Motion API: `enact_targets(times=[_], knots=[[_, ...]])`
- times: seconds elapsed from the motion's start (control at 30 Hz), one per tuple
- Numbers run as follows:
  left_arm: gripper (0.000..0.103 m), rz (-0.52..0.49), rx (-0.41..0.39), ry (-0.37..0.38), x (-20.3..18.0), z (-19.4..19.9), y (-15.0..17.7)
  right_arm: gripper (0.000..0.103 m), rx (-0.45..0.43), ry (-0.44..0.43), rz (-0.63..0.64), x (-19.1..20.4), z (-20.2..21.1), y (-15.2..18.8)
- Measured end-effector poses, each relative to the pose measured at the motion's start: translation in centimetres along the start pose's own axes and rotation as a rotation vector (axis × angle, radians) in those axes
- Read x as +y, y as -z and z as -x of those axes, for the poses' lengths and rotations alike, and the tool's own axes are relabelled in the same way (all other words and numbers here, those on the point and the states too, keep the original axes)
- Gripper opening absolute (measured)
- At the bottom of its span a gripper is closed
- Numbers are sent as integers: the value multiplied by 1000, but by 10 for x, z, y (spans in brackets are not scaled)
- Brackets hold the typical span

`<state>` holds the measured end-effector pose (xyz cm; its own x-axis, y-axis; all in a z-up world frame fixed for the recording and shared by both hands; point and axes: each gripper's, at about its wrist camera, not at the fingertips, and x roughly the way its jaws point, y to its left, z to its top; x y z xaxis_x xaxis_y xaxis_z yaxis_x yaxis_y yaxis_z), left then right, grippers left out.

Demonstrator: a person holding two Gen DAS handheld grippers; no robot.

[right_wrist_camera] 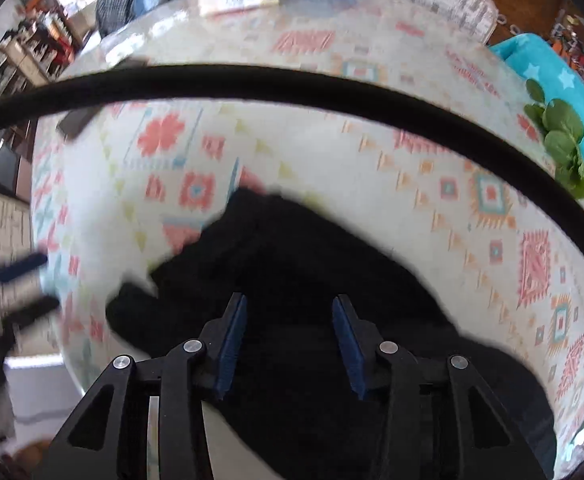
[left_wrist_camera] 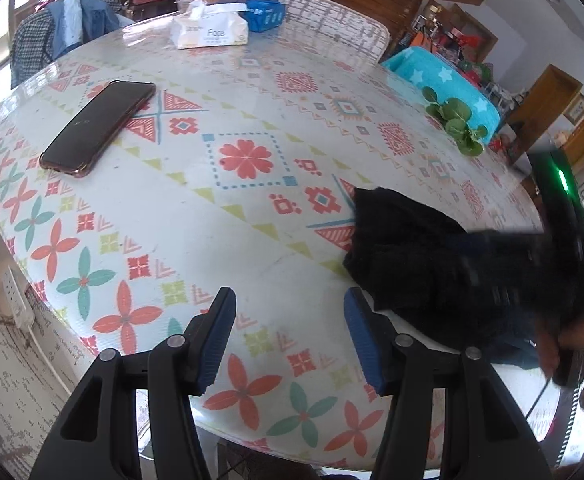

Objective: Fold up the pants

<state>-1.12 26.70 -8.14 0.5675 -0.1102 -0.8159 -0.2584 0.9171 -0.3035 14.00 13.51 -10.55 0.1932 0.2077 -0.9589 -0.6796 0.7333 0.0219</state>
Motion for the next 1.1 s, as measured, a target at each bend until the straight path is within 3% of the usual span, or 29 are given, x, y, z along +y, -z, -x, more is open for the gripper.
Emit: enact_targets(times=[0.1, 0.2, 0.33, 0.47, 0.6, 0.73, 0.87, 1.1], knots=[[55, 36, -5, 23, 6, -1, -4, 48, 61, -36, 26, 0, 1, 35], [55, 46, 11, 52, 5, -8, -6, 48, 82, -68, 42, -3, 4, 48], [55, 18, 42, 80, -8, -18, 0, 48, -13, -165, -40, -23, 25, 24], [55, -19, 60, 106, -22, -20, 8, 49, -12, -255, 23, -14, 20, -4], [55, -37, 68, 111, -27, -18, 16, 49, 45, -289, 101, 5, -1, -15], [55, -33, 76, 103, -24, -17, 22, 50, 79, -225, 210, 35, -15, -13], [55, -16, 84, 95, -18, -17, 25, 26, 100, -189, 254, 44, -21, -8], [55, -20, 102, 148, -30, -32, 17, 22, -7, -254, 55, 5, 5, -12]])
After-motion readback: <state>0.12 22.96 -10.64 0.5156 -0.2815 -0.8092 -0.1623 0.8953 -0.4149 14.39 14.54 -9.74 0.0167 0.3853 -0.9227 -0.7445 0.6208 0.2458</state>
